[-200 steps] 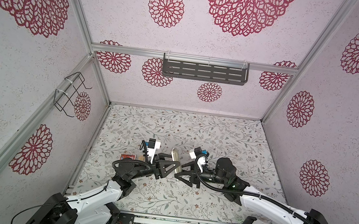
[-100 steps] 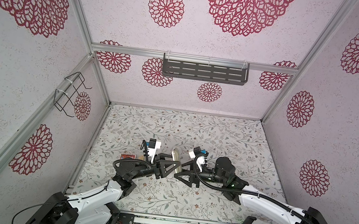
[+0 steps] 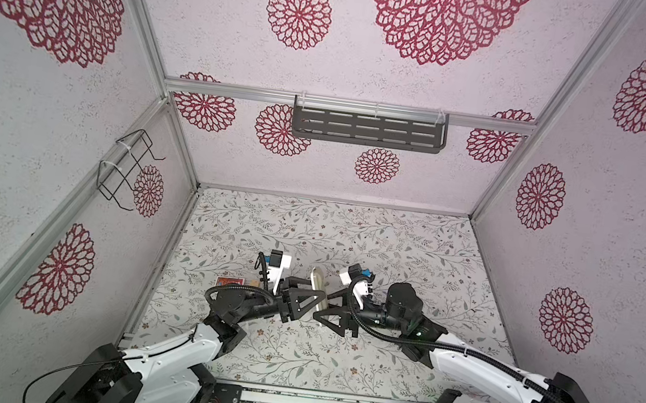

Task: Load the batteries into the remote control

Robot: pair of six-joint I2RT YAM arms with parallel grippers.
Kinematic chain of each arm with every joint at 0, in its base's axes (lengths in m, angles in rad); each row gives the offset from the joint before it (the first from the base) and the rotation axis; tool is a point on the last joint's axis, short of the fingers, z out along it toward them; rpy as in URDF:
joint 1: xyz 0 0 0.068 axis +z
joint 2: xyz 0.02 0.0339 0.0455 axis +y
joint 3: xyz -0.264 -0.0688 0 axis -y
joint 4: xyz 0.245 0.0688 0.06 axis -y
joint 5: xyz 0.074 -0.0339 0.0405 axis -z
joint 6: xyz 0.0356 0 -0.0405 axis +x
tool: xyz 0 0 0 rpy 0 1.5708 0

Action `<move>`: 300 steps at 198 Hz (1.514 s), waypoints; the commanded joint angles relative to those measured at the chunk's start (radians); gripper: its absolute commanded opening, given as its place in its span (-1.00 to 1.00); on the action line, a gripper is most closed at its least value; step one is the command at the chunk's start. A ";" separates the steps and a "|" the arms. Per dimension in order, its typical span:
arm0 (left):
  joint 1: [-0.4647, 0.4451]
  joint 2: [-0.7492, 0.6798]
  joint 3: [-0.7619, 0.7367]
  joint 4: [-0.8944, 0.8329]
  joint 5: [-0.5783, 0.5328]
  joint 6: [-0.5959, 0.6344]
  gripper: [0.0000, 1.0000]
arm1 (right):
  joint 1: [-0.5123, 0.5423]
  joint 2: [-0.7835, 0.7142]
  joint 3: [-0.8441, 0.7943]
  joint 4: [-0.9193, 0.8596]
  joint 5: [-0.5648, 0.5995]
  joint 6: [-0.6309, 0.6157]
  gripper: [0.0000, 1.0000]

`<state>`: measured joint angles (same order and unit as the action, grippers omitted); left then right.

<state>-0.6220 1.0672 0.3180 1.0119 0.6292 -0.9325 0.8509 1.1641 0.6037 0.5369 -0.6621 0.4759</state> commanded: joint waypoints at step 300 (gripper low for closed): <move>-0.017 0.500 0.525 -1.384 -0.837 0.211 -0.67 | -0.010 -0.156 0.039 -0.496 0.657 -0.214 0.94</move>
<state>-0.6300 1.5379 0.8043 -0.3546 -0.1764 -0.7303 0.8448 1.0027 0.6445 0.0273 -0.0395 0.2928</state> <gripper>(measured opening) 0.523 0.971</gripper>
